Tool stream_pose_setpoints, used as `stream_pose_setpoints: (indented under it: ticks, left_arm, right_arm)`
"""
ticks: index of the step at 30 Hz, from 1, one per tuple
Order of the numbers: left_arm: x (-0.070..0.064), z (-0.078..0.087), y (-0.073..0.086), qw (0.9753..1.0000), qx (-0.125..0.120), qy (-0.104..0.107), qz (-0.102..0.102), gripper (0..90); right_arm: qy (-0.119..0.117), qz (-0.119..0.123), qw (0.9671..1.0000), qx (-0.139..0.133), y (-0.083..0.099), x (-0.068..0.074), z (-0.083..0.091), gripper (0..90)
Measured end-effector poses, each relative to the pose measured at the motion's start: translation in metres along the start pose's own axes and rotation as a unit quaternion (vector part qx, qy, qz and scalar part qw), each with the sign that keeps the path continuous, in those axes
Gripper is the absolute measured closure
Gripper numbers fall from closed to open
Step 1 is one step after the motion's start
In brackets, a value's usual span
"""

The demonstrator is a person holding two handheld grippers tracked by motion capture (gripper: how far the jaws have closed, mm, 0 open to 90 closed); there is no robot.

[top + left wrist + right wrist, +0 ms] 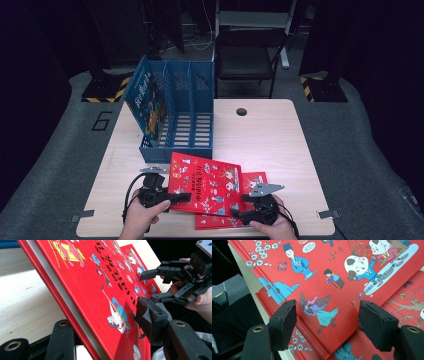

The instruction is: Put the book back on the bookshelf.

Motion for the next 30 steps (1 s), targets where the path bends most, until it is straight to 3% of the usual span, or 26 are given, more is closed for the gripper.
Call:
stream_pose_setpoints:
  ticks: [6,7,8,9,12,15,22,30]
  left_arm:
    - [-0.001,0.001,-0.002,1.0000,-0.002,0.002,-0.003,49.0]
    - [-0.001,0.002,-0.002,1.0000,-0.002,0.000,-0.003,49.0]
    - [-0.002,0.002,-0.002,1.0000,0.002,0.003,-0.006,49.0]
    - [-0.002,0.003,-0.004,1.0000,-0.004,0.001,-0.008,49.3]
    - [-0.002,0.006,-0.006,0.9999,-0.006,-0.006,-0.013,49.6]
    - [-0.004,0.008,-0.007,1.0000,-0.001,-0.008,-0.006,49.5]
    - [-0.004,0.009,-0.007,0.9999,0.002,-0.016,-0.002,49.5]
    - [-0.006,0.016,-0.013,1.0000,0.004,0.000,0.003,55.0]
  right_arm:
    - [0.004,0.005,0.9999,0.011,0.004,-0.001,0.002,25.6]
    - [0.008,0.017,0.9989,0.043,0.012,0.001,0.000,22.3]
    - [0.008,0.017,0.9989,0.043,0.012,0.001,0.000,22.3]
    - [0.022,0.043,0.9972,0.057,0.015,0.002,-0.001,22.4]
    - [0.043,0.066,0.9944,0.070,0.015,0.003,-0.004,25.4]
    - [0.034,0.050,0.9956,0.072,0.016,0.006,-0.004,26.3]
    - [0.032,0.050,0.9957,0.071,0.016,0.004,-0.005,26.6]
    - [0.028,0.047,0.9961,0.070,0.015,0.006,-0.006,27.2]
Point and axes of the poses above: each handheld gripper's, and its own axes: z roughly backward along the jaws, y roughly out of its underside, x roughly to its left, the point moved 9 cm from there along -z, roughly forward along the jaws, and after that the axes turned 8 degrees about -y, right-handed, at the moved point
